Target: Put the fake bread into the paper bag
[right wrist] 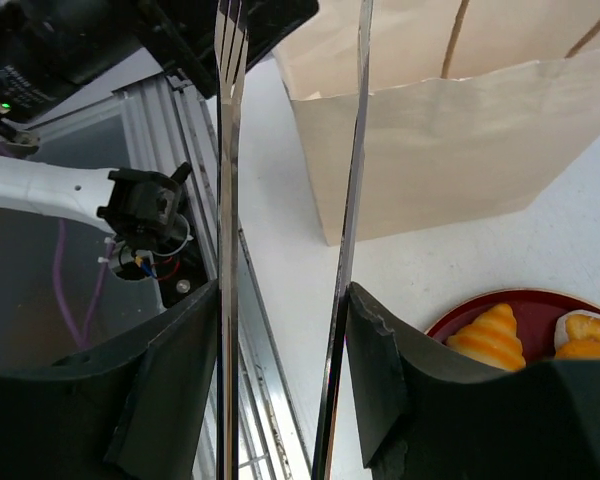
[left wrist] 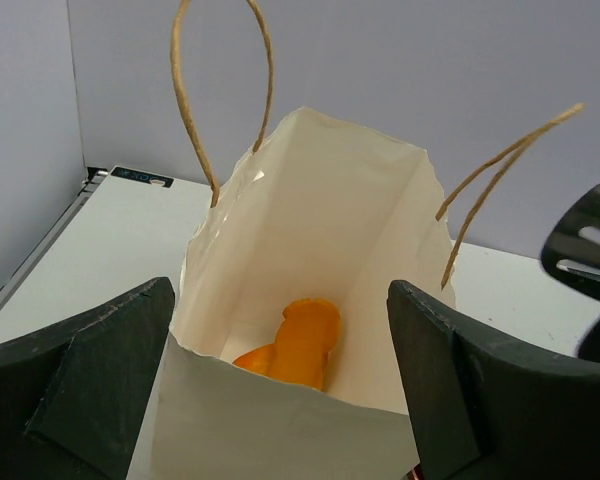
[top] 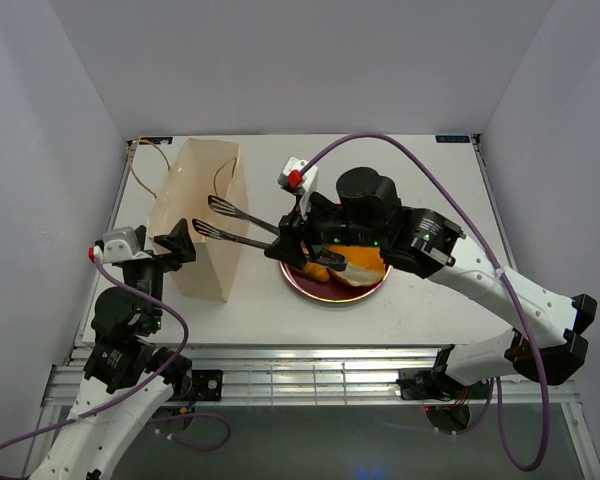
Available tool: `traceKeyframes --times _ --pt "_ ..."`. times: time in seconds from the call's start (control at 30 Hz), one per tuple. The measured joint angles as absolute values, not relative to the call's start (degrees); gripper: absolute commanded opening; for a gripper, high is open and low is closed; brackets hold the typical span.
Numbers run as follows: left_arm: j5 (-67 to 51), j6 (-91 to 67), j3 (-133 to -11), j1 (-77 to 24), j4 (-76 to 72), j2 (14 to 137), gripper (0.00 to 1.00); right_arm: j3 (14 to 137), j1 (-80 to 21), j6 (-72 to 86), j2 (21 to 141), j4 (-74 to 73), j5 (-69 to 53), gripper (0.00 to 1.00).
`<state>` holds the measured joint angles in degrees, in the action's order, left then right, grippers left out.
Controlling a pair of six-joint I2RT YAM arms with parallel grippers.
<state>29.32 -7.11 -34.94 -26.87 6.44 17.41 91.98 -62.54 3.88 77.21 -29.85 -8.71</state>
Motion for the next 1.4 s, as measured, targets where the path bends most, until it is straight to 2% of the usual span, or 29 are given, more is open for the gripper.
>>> traceKeyframes --times 0.17,0.43,0.53,0.8,1.13,1.4 --pt "29.32 -7.09 -34.94 -26.87 6.44 17.41 0.98 91.66 -62.67 3.97 73.36 -29.76 -10.96 0.54" --pt "29.61 -6.92 -34.94 -26.87 6.39 17.3 0.98 79.72 -62.72 4.99 61.41 -27.81 -10.11 0.53" --pt "29.61 -6.9 -34.94 -26.87 6.39 17.21 0.95 74.06 -62.72 5.96 59.29 -28.05 -7.35 0.53" --pt "29.61 -6.83 -34.94 -26.87 6.39 17.21 0.98 62.17 -62.72 9.15 53.52 -32.49 3.66 0.53" --pt "29.58 -6.85 -34.94 -26.87 6.39 17.21 0.98 61.71 -62.72 13.34 52.6 -44.47 18.26 0.56" --pt "29.54 -6.87 -34.94 -26.87 6.39 17.34 0.98 62.54 -62.72 14.9 55.55 -54.72 24.73 0.64"
